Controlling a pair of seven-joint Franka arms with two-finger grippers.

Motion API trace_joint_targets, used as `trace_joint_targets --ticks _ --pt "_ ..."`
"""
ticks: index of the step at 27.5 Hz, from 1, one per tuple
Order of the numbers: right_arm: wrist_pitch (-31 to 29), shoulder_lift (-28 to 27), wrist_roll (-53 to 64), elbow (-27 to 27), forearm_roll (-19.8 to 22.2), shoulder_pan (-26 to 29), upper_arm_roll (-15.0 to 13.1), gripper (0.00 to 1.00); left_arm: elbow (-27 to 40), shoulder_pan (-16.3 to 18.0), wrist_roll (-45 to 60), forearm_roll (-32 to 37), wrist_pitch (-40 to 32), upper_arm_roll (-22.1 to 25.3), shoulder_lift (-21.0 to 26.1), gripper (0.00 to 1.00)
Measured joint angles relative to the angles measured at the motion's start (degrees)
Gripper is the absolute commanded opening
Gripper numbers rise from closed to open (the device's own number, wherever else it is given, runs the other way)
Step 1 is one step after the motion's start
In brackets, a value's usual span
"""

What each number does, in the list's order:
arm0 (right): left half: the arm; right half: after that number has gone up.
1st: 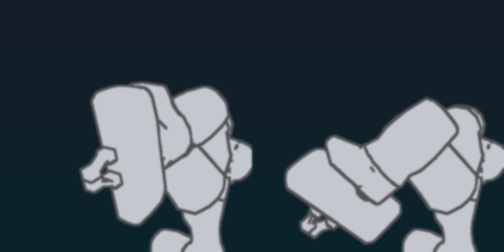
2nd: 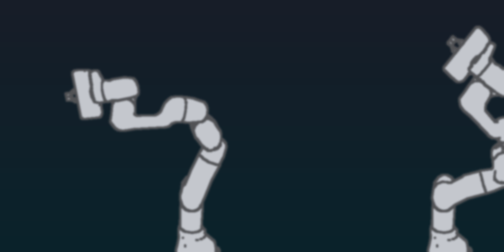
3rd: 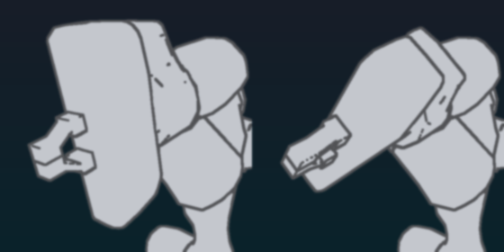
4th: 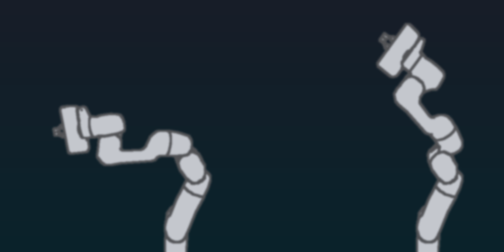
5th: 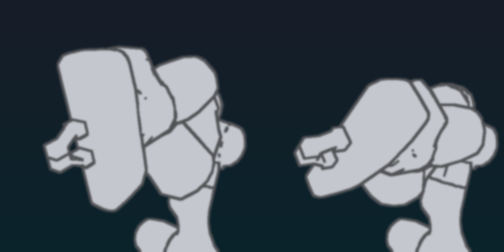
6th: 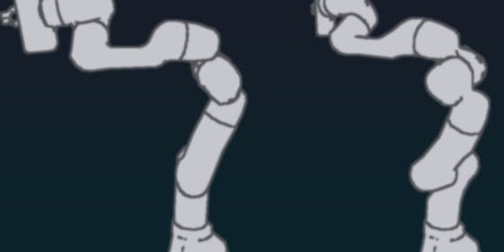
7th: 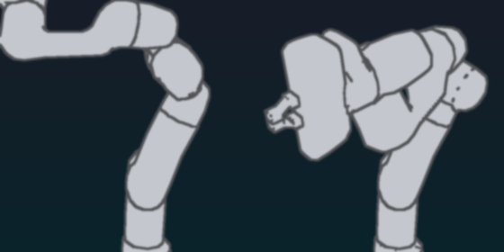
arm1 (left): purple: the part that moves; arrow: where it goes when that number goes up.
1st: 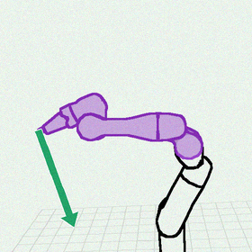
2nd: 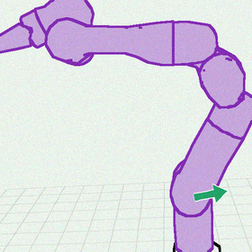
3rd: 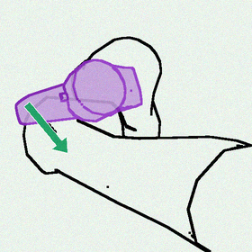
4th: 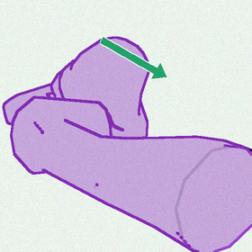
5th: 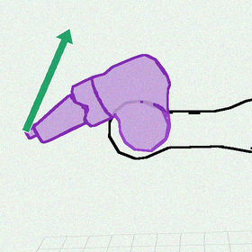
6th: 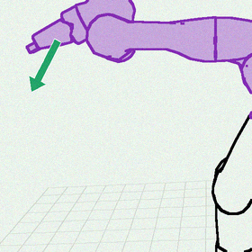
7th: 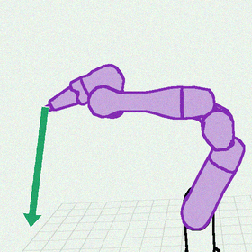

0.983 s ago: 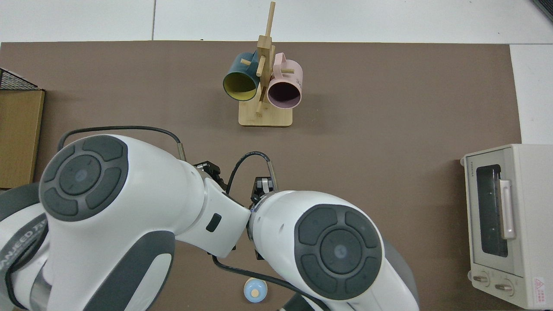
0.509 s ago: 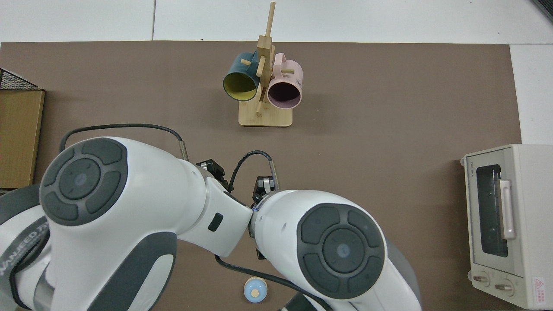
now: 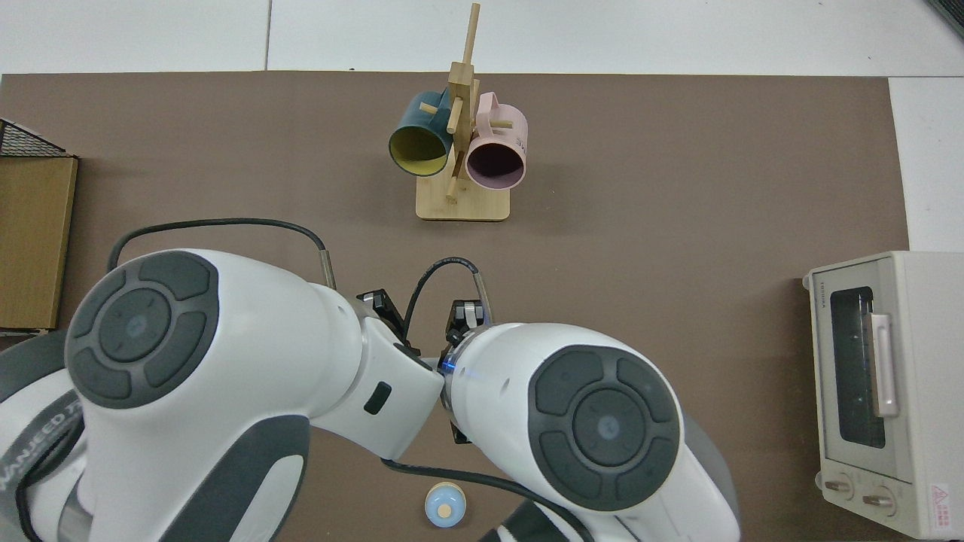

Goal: Put markers into pen holder
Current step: 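Grasp the marker with the left gripper while the right gripper holds it, then open the right gripper and withdraw while the left gripper pulls the marker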

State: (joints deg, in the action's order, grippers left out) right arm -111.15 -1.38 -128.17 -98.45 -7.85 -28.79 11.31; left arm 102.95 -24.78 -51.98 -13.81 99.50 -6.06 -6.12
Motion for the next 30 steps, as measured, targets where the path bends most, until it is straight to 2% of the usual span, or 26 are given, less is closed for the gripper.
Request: trace_joint_targets --ticks 2,3,4,5,6,7,13,18,30 --pt "0.0 0.0 0.0 0.0 0.0 0.0 0.0 0.03 0.0 0.0 -0.1 0.0 0.0 0.0 0.0 0.00" --pt "0.0 0.0 0.0 0.0 0.0 0.0 0.0 0.13 0.0 0.0 -0.1 0.0 0.0 0.0 0.0 0.00" --pt "0.0 0.0 0.0 0.0 0.0 0.0 0.0 0.29 0.0 0.0 -0.1 0.0 0.0 0.0 0.0 0.00" --pt "0.0 0.0 0.0 0.0 0.0 0.0 0.0 0.56 0.1 0.0 -0.1 0.0 0.0 0.0 0.0 0.00" --pt "0.0 0.0 0.0 0.0 0.0 0.0 0.0 0.95 0.1 0.0 -0.1 0.0 0.0 0.0 0.0 0.00" --pt "0.0 0.0 0.1 0.0 0.0 0.0 0.0 0.99 0.1 0.0 -0.1 0.0 0.0 0.0 -0.1 0.00" --pt "0.0 0.0 2.5 0.1 0.0 0.1 -0.2 1.00 0.2 -0.1 0.5 0.0 0.1 -0.1 -0.1 0.00" --pt "2.2 0.7 9.7 0.9 0.0 2.3 -0.1 1.00 0.6 -0.4 0.7 0.3 0.5 -0.2 0.1 0.00" --pt "11.9 4.8 45.6 1.3 0.0 13.5 -0.4 1.00 1.0 1.1 1.3 1.0 0.9 1.1 0.4 0.00"
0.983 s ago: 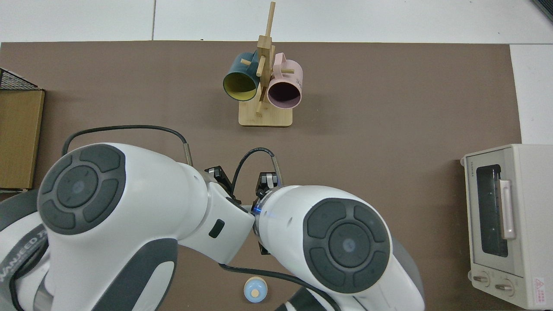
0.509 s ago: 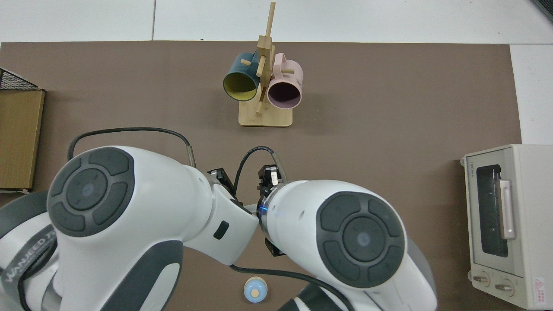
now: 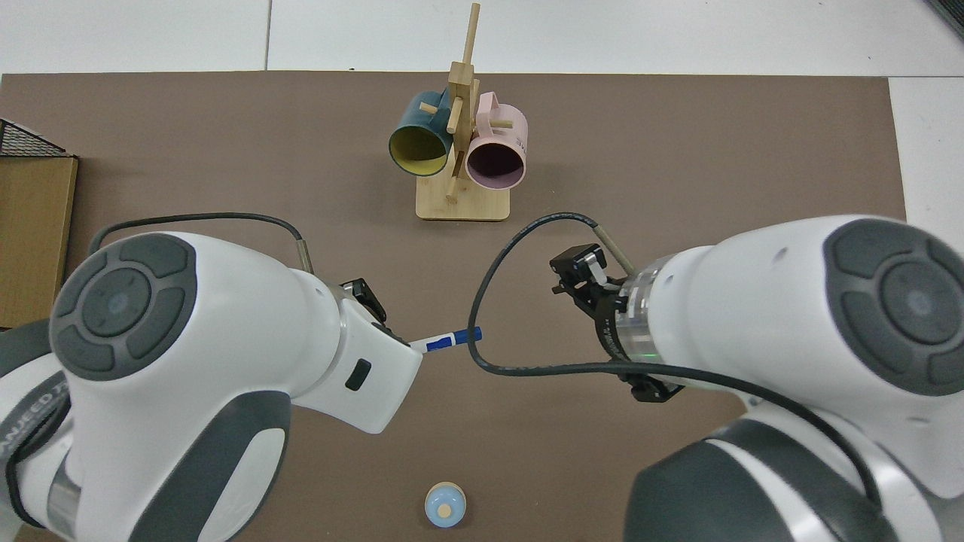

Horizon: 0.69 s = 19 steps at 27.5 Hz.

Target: Put markers into pen holder

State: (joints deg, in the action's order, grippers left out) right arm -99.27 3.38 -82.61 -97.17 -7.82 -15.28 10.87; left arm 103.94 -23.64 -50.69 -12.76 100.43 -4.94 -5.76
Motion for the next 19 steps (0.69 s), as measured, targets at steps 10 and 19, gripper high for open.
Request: trace_joint_targets --ticks 10,19 --pt "3.3 0.4 33.4 0.1 2.0 5.7 -1.7 1.00 0.0 3.5 1.4 3.9 0.1 0.2 0.4 0.00" --pt "5.8 0.4 52.3 5.2 4.6 7.6 -1.7 1.00 0.0 9.6 2.7 5.8 0.2 0.5 0.6 0.00"
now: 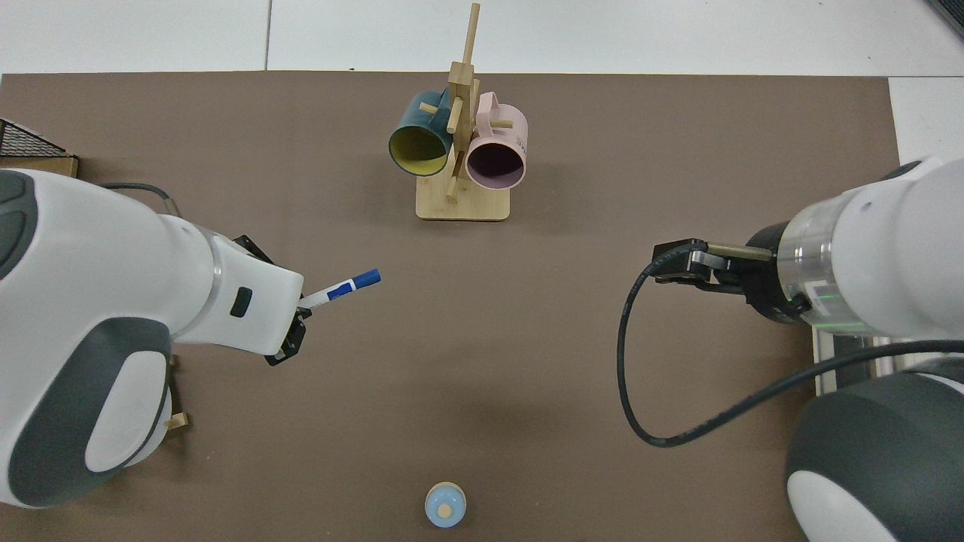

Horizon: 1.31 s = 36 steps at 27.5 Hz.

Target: Put markers into pen holder

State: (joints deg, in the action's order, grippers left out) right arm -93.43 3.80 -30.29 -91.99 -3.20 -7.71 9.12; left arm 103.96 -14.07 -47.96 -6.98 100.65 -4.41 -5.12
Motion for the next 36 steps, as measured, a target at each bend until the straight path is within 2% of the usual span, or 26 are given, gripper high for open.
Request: trace_joint_targets --ticks 9,14,20,29,36 --pt "2.0 -1.8 10.0 3.3 2.1 0.9 0.0 1.00 0.0 3.4 1.4 4.1 0.0 0.1 0.4 0.00" --pt "4.9 -4.4 13.0 7.2 3.2 1.9 0.0 1.00 0.0 3.6 2.5 10.0 -0.4 0.1 0.5 0.00" --pt "6.3 -5.8 13.6 8.7 6.1 2.2 0.0 1.00 0.0 5.4 2.8 16.7 -1.4 0.5 0.4 0.00" --pt "10.4 -5.4 14.0 8.3 6.4 2.9 0.1 1.00 -3.0 7.7 0.1 30.1 -2.9 2.8 -0.8 0.00" --pt "11.3 -3.4 14.1 6.1 3.8 4.6 0.1 1.00 -6.3 9.3 -7.7 43.7 -3.8 3.6 -1.3 0.00"
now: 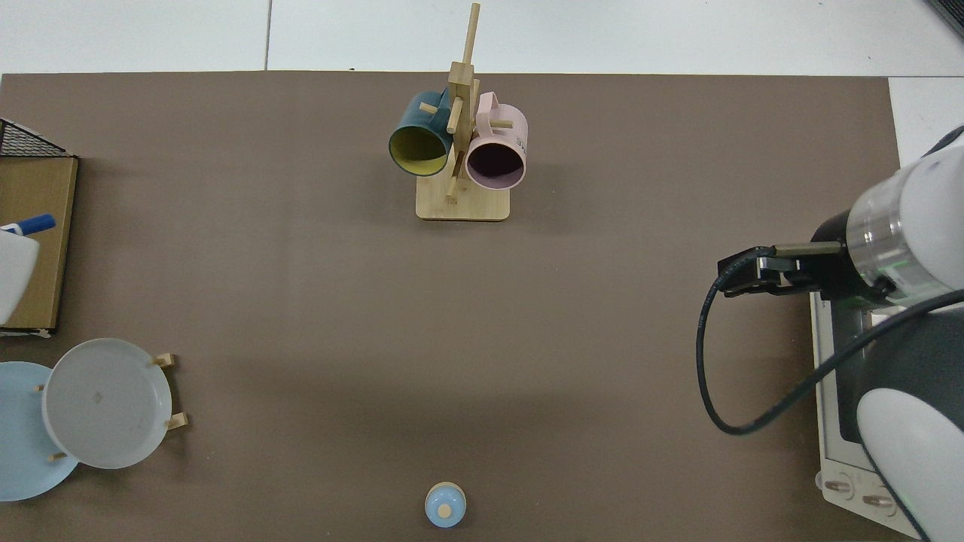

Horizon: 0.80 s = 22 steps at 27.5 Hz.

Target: Put markers into pen holder

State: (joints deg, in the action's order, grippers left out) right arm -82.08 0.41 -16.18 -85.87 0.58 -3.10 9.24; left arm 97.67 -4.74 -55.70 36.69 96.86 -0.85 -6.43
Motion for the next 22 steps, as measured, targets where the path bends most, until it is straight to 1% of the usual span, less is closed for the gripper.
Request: trace_joint_targets --ticks 4,8,10,16,22 --pt "0.6 0.6 0.0 -0.6 -1.7 0.6 0.0 1.00 -0.2 0.0 -3.4 6.1 0.0 1.0 0.0 0.00" --pt "0.6 0.9 -0.1 -0.9 -2.7 0.7 0.0 1.00 -0.2 0.2 -6.6 10.4 0.2 2.8 0.0 0.00" --pt "0.6 1.0 -0.1 -0.9 -2.9 0.7 0.0 1.00 -0.3 0.8 -8.9 12.4 0.8 3.4 0.0 0.00" --pt "0.3 1.1 -0.1 -1.0 -3.3 0.6 0.3 1.00 -0.8 4.9 -18.3 16.7 5.3 4.2 0.1 0.00" --pt "-2.8 1.1 -0.1 -1.1 -3.3 0.5 0.4 1.00 -1.0 8.9 -23.6 19.1 8.8 4.5 1.0 0.00"
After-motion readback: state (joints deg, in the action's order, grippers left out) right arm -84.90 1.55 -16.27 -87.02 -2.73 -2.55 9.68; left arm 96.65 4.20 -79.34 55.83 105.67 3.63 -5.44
